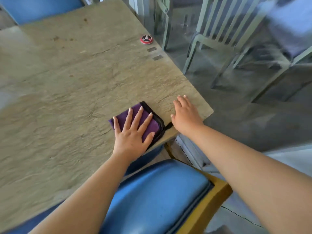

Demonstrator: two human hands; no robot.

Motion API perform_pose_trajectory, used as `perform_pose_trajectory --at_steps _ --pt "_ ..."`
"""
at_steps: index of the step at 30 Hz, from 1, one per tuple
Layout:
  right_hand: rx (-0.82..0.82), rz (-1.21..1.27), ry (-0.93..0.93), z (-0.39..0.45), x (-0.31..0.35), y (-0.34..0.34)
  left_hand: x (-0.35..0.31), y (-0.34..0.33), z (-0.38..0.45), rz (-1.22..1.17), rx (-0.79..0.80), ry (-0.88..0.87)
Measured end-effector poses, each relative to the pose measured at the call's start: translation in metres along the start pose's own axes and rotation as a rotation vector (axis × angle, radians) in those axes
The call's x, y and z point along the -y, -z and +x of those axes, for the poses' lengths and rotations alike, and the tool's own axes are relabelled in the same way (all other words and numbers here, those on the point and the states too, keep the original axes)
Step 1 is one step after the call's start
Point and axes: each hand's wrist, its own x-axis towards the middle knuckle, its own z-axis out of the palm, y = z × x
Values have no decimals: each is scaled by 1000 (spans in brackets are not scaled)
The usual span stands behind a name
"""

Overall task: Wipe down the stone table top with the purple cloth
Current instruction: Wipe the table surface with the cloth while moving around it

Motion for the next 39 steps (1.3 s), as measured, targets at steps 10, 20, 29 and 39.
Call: perform_pose_trajectory --at_steps 10,20,29,39 --pt "-193 133 146 -26 135 -11 90 17 -33 81 53 82" --pt "-56 -138 359 -11 161 -67 172 7 -78 -116 -1 515" --pt "-142 -27 -77 68 227 -57 176 0 -77 -186 -125 502" --pt "-206 -92 670 38 221 -68 225 14 -104 -349 -269 698"
